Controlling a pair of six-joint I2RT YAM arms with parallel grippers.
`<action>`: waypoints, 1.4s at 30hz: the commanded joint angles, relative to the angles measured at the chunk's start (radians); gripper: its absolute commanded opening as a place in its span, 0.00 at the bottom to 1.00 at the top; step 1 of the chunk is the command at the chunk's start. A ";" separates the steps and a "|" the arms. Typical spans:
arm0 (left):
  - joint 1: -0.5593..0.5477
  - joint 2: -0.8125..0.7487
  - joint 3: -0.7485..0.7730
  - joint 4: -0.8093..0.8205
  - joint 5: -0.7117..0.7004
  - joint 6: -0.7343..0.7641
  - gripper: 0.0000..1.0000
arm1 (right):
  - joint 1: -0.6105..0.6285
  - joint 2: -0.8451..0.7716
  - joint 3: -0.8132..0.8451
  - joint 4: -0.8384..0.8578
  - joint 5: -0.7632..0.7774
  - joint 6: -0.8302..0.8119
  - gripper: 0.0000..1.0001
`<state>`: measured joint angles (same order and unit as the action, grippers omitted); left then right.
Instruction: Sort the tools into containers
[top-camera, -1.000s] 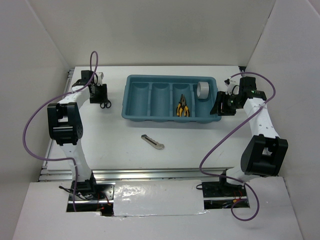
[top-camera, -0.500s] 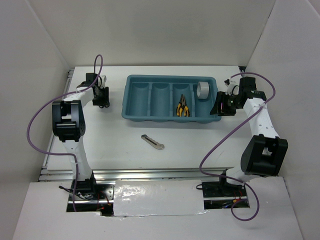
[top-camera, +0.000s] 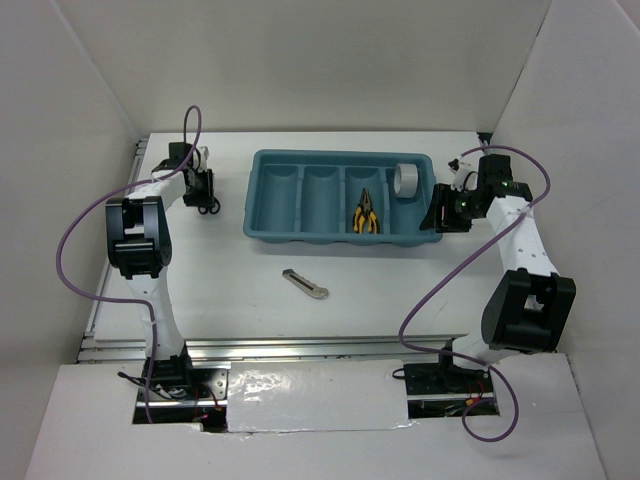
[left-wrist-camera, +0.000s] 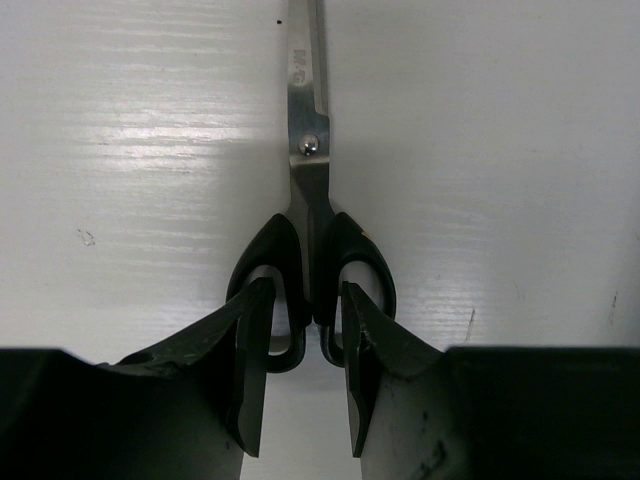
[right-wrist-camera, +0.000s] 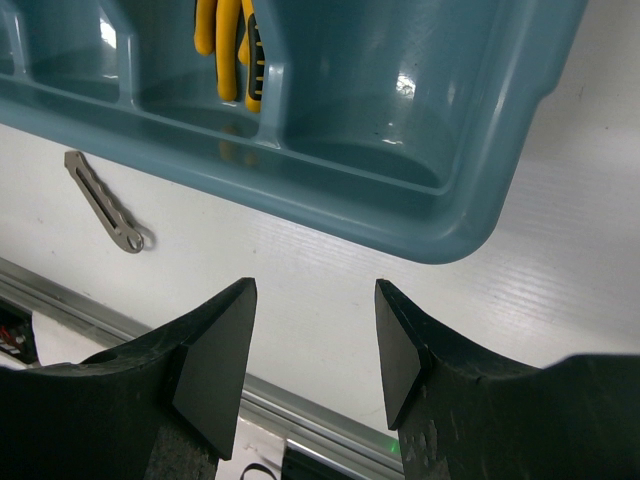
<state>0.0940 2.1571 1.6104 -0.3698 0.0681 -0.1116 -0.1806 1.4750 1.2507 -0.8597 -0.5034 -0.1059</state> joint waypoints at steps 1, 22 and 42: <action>0.004 0.047 0.032 -0.027 -0.019 -0.005 0.46 | 0.010 -0.021 0.004 0.010 0.002 -0.009 0.59; -0.220 -0.588 -0.122 0.123 0.102 -0.077 0.00 | 0.033 0.007 0.027 0.001 0.002 -0.008 0.58; -0.459 -0.307 -0.073 0.062 -0.116 -0.189 0.34 | 0.317 0.117 0.219 -0.090 0.083 -0.078 0.98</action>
<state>-0.3683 1.8145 1.4757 -0.2813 -0.0105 -0.2489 0.0723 1.5650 1.3987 -0.9092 -0.4522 -0.1600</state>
